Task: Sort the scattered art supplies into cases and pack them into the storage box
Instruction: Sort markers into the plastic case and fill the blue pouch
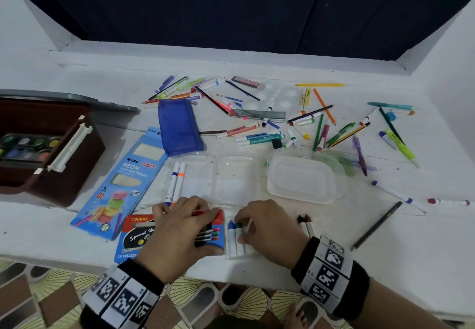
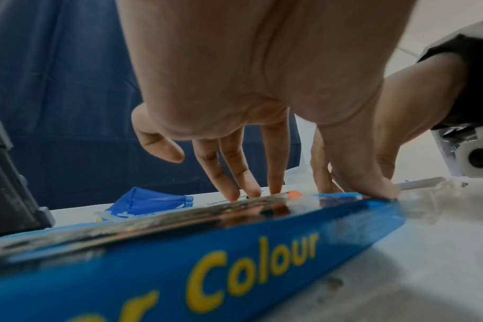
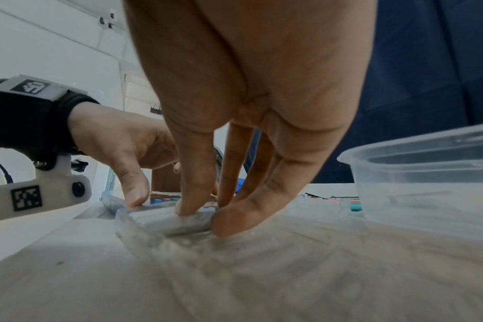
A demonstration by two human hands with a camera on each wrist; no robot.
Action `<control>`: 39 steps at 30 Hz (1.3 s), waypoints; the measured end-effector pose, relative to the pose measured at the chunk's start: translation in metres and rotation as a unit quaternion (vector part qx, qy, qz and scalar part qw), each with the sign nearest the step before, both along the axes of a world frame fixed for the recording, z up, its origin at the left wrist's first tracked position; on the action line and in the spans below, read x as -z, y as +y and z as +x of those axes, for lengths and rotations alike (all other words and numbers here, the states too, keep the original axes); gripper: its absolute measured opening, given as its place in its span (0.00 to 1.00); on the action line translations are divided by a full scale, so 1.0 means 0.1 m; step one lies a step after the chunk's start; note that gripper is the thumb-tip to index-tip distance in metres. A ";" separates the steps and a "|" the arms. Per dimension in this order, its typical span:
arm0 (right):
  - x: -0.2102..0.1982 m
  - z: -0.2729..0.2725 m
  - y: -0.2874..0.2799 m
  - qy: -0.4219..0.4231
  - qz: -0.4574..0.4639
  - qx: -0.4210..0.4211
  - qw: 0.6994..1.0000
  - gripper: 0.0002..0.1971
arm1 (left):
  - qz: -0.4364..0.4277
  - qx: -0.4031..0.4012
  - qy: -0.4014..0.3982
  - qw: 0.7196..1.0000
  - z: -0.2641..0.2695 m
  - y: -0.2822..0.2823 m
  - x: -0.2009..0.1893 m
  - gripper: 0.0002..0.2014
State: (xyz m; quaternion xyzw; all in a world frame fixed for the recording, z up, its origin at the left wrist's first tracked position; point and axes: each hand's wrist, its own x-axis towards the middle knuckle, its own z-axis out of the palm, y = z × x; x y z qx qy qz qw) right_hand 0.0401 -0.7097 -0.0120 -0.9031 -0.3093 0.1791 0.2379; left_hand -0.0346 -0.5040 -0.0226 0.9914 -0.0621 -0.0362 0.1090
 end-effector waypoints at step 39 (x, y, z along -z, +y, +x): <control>-0.03 0.03 -0.08 -0.076 -0.091 -0.097 0.988 0.37 | -0.017 0.119 0.099 0.988 0.17 0.35 -0.09 0.37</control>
